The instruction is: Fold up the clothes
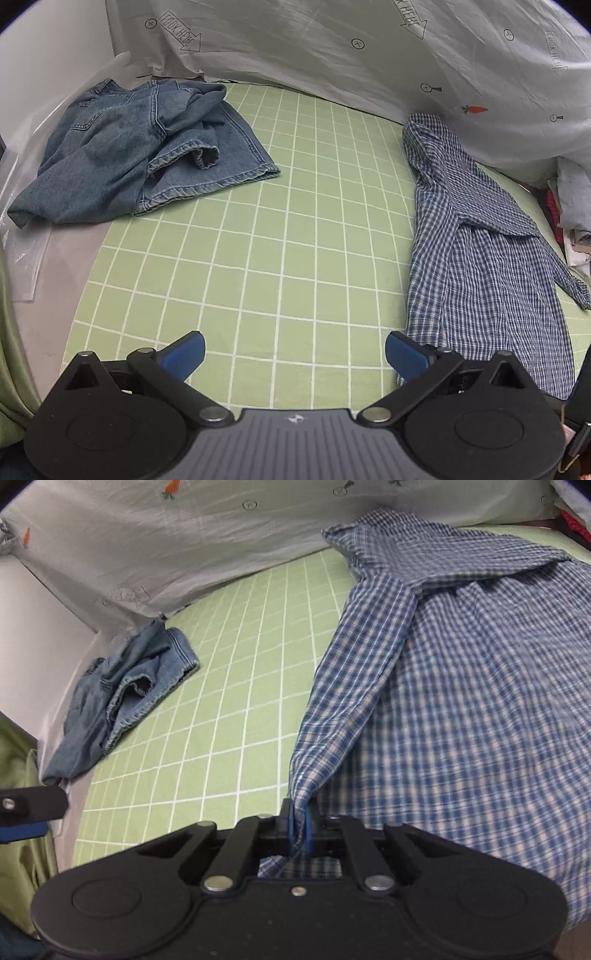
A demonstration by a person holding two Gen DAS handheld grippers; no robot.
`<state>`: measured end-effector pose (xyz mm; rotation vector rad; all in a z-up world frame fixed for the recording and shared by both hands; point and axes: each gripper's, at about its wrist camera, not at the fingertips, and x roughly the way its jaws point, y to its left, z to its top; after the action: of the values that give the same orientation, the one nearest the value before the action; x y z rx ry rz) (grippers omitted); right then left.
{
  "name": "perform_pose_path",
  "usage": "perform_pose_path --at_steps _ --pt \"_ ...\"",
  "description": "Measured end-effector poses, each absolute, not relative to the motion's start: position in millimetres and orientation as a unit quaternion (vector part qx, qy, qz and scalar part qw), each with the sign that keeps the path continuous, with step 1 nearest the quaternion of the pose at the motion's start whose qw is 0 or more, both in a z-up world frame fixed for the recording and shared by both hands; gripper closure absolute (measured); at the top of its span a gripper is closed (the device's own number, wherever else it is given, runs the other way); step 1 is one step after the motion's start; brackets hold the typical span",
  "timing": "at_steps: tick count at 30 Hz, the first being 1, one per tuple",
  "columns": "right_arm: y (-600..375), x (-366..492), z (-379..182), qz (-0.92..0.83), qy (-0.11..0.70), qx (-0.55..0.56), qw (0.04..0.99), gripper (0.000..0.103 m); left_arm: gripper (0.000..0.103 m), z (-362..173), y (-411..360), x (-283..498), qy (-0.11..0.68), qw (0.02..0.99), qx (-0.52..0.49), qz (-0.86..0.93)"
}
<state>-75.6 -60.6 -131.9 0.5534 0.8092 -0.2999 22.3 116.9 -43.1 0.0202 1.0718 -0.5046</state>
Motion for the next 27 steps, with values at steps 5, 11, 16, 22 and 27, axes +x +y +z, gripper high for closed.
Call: perform_pose_path --at_steps 5,11,16,22,27 --pt "-95 -108 -101 -0.146 0.371 0.252 0.882 0.097 0.001 -44 88 18 0.511 0.823 0.006 -0.247" --pt "-159 -143 -91 -0.192 0.389 0.204 0.878 0.097 0.001 -46 44 7 0.515 0.815 0.017 -0.267" --pt "-191 -150 -120 -0.221 0.435 0.178 0.855 0.094 0.001 -49 24 -8 0.517 0.813 0.036 -0.264" --pt "-200 -148 -142 -0.22 0.469 0.182 0.836 0.069 0.001 -50 7 -5 0.528 0.818 0.024 -0.226" --pt "-221 -152 -131 -0.194 0.473 0.181 0.84 0.016 0.001 -48 -14 1 0.52 0.828 0.012 -0.207"
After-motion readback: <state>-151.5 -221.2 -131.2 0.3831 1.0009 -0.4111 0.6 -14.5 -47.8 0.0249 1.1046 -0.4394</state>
